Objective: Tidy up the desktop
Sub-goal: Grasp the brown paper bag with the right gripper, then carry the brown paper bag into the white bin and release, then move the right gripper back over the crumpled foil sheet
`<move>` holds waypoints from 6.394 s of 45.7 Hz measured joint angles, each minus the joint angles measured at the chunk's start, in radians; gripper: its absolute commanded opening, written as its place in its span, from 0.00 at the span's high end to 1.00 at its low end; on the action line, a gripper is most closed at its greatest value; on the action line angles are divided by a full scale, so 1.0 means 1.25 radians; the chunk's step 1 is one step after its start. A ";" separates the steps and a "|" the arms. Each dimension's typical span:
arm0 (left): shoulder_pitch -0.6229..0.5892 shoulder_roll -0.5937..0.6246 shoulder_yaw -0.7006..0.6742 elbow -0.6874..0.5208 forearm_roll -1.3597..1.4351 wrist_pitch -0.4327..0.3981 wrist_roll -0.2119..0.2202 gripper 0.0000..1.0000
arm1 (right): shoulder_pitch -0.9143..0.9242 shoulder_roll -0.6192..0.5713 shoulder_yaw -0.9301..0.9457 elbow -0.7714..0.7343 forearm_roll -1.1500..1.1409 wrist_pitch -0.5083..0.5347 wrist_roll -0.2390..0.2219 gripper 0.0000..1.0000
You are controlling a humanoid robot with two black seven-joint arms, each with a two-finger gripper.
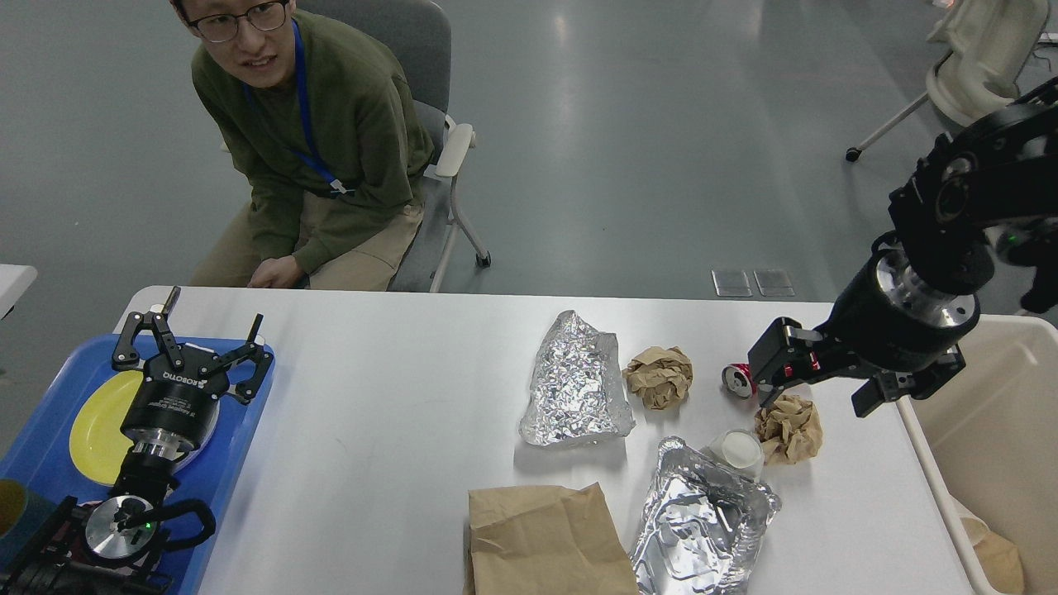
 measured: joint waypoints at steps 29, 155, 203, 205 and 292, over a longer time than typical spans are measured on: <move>0.000 0.000 0.000 0.000 0.000 0.000 0.000 0.04 | -0.374 0.188 0.314 -0.076 -0.001 -0.259 -0.110 0.04; 0.000 0.000 0.001 0.000 0.000 -0.001 0.000 0.04 | -0.573 0.353 0.432 -0.267 0.023 -0.378 -0.237 1.00; 0.000 0.000 0.001 0.000 0.000 0.000 0.000 0.04 | 0.119 0.035 -0.232 -0.025 0.125 -0.023 0.100 1.00; 0.000 0.000 0.001 0.000 0.000 0.000 0.000 0.04 | 0.120 0.031 -0.247 -0.028 0.124 -0.026 0.100 1.00; 0.000 0.000 0.000 0.000 0.000 0.000 0.000 0.04 | -1.431 0.004 0.376 -1.317 0.137 -0.653 0.090 0.00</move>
